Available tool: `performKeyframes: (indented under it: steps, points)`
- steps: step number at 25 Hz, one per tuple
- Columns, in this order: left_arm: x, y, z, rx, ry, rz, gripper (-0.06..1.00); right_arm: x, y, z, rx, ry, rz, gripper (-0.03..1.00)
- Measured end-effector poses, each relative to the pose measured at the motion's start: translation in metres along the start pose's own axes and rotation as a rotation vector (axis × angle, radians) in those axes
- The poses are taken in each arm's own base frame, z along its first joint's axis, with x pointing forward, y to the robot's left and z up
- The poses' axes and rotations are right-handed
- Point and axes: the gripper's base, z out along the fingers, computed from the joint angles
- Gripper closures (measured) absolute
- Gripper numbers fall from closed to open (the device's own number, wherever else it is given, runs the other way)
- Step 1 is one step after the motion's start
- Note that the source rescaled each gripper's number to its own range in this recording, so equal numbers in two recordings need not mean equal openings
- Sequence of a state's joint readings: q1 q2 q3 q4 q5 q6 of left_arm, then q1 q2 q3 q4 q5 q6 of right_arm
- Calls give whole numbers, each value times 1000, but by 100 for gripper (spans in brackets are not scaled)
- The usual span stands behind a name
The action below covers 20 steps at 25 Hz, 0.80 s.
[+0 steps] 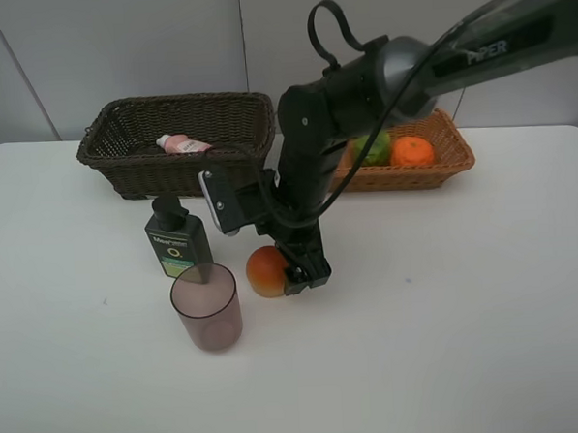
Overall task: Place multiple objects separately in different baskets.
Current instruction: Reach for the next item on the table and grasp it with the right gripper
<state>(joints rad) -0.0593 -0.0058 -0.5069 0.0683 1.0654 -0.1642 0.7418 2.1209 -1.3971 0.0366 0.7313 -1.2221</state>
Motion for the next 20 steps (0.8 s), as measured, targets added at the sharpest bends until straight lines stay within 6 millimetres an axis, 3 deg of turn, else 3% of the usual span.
performKeyframes:
  steps: [7,15,18,20]
  points:
    - [0,0,0,0,0,0,-6,2,3,16,-36,13,3,-3]
    - [0,0,0,0,0,0,-6,-2,2,19,-20,-27,42,-3]
    - [0,0,0,0,0,0,-6,-3,2,19,-17,-30,44,11]
    - [0,0,0,0,0,0,-6,-3,1,19,-16,-31,43,34]
